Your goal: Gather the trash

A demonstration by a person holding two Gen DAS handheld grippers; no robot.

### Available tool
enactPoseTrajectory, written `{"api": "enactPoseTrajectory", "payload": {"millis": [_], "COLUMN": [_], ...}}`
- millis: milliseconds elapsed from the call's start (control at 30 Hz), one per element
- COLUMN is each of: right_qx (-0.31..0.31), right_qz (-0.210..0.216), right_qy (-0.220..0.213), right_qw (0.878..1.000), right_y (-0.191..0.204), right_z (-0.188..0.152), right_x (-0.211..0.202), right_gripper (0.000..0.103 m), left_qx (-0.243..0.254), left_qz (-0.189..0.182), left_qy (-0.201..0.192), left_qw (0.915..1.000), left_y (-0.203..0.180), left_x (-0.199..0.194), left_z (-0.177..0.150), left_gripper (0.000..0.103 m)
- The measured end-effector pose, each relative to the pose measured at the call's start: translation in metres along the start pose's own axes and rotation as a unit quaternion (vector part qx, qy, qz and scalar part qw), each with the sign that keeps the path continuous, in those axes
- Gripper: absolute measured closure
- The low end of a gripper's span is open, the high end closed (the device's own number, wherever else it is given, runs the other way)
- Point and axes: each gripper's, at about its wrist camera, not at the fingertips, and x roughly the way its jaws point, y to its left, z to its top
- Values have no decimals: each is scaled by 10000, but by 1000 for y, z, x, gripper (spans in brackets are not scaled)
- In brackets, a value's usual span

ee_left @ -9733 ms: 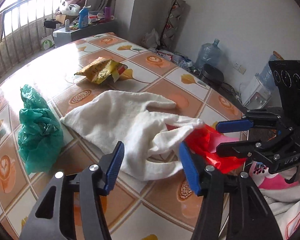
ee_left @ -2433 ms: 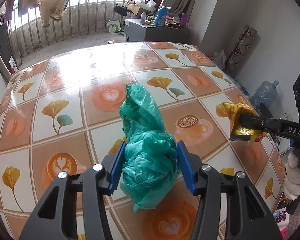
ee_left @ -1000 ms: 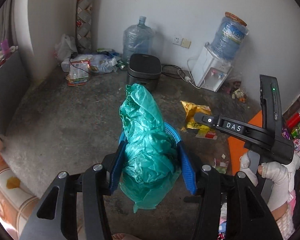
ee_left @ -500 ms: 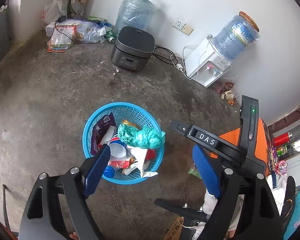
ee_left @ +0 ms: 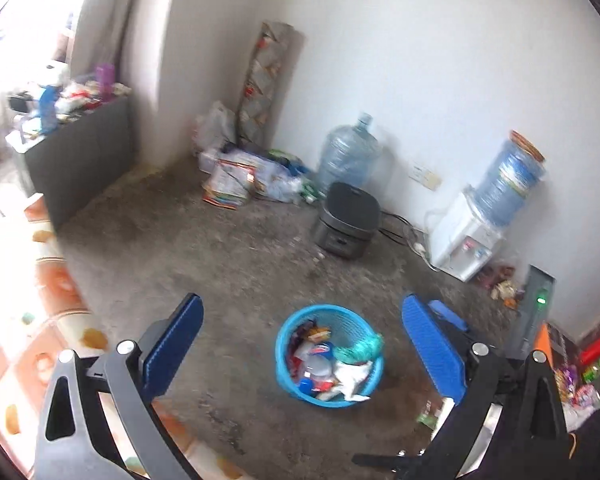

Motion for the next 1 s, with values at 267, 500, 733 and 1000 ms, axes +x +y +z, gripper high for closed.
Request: {"api": "enactPoseTrajectory", "payload": {"millis": [267,500,733,1000], "right_qx": [-1389,-2106,-2743,-3146], "right_qz": [757,1274,1009,-239], "right_qy": [-1376,-1280,39,980], "right_qw": [9778,9607,9563,9438], "right_y": [119,187,206,181], "right_z": [-23,-68,-133,-185], "right_x": [-100,-147,-142,-125], "right_gripper": [7,7,7,8], "left_qx": [-180,-551,-1042,-1077], "left_qz": [1729,2643,3391,3073], "left_qy": [-638,-1063,-344,406], "left_qw": [9827,9570,9343,9446], "left_y": [63,114,131,134], "left_x": [-123,-207,-212,-189], "left_z": [-40,-106,-183,-215], "left_gripper": [5,5,5,5]}}
